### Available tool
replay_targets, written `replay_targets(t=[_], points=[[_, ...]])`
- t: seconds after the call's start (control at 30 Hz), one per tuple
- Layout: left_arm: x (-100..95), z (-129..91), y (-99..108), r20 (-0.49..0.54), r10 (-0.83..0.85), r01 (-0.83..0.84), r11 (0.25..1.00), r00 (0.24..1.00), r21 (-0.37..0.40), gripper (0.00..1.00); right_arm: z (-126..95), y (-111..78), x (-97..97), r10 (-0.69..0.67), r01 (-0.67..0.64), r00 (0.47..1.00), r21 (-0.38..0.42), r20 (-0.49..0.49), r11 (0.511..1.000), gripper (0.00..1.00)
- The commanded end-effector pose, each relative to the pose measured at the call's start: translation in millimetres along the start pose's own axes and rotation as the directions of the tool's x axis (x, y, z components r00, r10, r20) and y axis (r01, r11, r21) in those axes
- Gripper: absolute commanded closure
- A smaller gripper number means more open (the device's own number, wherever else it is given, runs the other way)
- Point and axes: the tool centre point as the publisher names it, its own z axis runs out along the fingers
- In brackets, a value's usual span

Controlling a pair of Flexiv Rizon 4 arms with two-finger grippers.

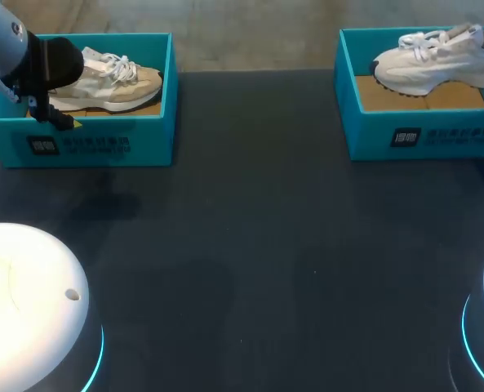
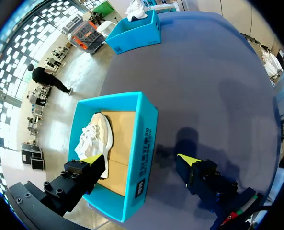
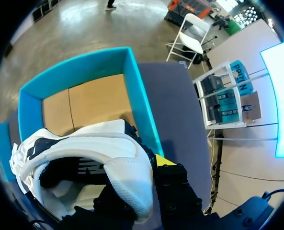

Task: Take the shoe out of the shoebox, open the shoe tongue, remove and reinsert the insole, then place the shoe into the shoebox

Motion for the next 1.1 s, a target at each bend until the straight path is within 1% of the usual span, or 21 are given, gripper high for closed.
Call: replay_targets(t=[0.03, 0.33, 0.63, 0.8, 0.93, 1.1], points=[[0.6, -0.4, 0.0, 0.000, 0.000, 0.000, 1.000, 1.000, -0.003, 0.00, 5.8, 1.1, 1.0, 0.006, -0.006, 1.000, 0.007, 0.002, 1.000, 1.00], [0.6, -0.4, 0.0, 0.000, 0.000, 0.000, 1.000, 1.000, -0.003, 0.00, 22.0, -0.1, 2.3, 0.013, -0.013, 1.000, 0.021, 0.007, 1.000, 1.00], [0.6, -0.4, 0.0, 0.000, 0.000, 0.000, 1.000, 1.000, -0.003, 0.00, 28.3, 2.6, 4.5, 0.015, -0.015, 1.000, 0.029, 0.004, 0.999, 1.00], [0.6, -0.4, 0.0, 0.000, 0.000, 0.000, 1.000, 1.000, -0.003, 0.00, 31.0, -0.1, 7.6, 0.007, -0.007, 1.000, 0.034, -0.003, 0.999, 1.00], [0.6, -0.4, 0.0, 0.000, 0.000, 0.000, 1.000, 1.000, -0.003, 0.00, 37.3, -3.4, 10.4, 0.003, -0.003, 1.000, 0.039, -0.009, 0.999, 1.00], [0.6, -0.4, 0.0, 0.000, 0.000, 0.000, 1.000, 1.000, -0.003, 0.00, 42.5, -3.4, 13.1, 0.001, -0.001, 1.000, 0.043, -0.013, 0.999, 1.00]])
